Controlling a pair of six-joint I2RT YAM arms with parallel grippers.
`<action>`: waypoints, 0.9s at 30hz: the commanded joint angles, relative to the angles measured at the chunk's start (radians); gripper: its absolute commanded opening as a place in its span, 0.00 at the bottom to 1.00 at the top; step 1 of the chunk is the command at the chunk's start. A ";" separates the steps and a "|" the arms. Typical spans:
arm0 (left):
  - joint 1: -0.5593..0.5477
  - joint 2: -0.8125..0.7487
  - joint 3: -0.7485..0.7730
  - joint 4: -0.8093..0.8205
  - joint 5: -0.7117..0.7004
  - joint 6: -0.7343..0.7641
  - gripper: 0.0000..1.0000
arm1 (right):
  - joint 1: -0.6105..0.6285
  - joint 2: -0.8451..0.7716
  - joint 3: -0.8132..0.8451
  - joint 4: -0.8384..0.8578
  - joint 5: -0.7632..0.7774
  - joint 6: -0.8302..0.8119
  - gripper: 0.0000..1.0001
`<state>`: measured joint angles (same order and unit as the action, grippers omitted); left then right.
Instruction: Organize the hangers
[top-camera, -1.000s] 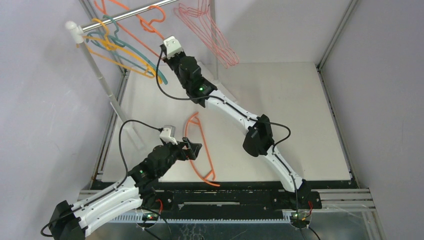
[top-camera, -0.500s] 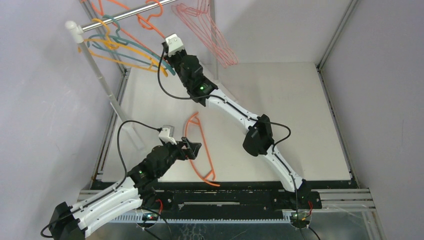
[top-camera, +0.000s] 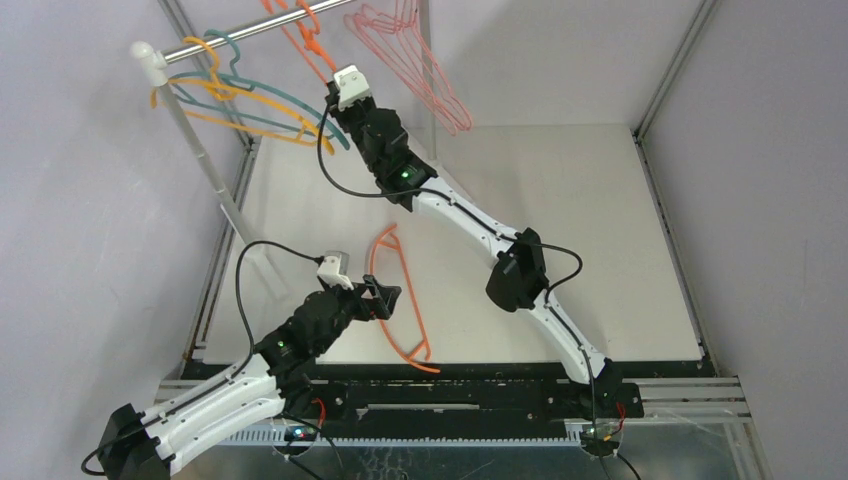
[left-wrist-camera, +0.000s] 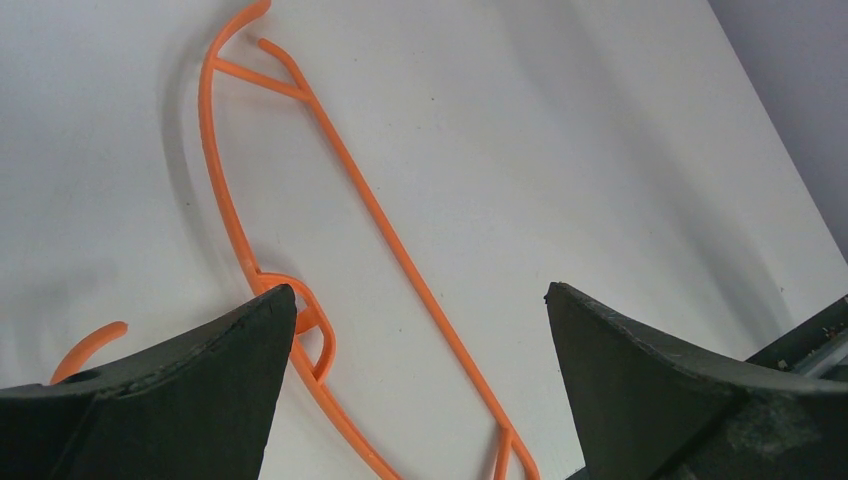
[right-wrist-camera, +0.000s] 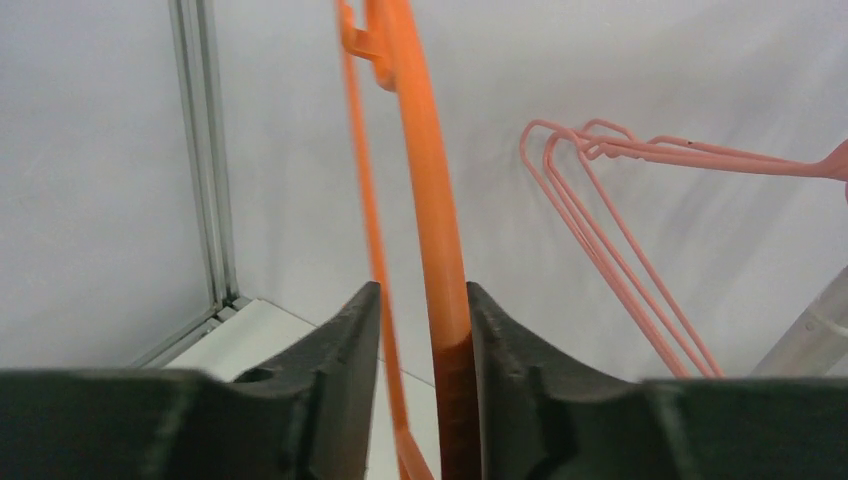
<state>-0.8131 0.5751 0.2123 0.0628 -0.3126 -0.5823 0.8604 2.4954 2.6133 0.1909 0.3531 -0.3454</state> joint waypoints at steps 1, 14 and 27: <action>0.003 0.007 0.050 0.040 -0.011 0.013 0.99 | 0.034 -0.033 -0.002 0.068 0.012 -0.063 0.46; 0.003 0.038 0.058 0.030 -0.017 0.017 0.99 | 0.101 -0.289 -0.444 0.268 0.229 -0.138 1.00; 0.003 0.067 0.089 -0.100 -0.108 -0.005 0.99 | 0.201 -0.765 -1.083 0.235 0.354 -0.062 1.00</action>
<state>-0.8131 0.6353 0.2432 -0.0025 -0.3702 -0.5838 1.0458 1.8717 1.6497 0.4351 0.6590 -0.4850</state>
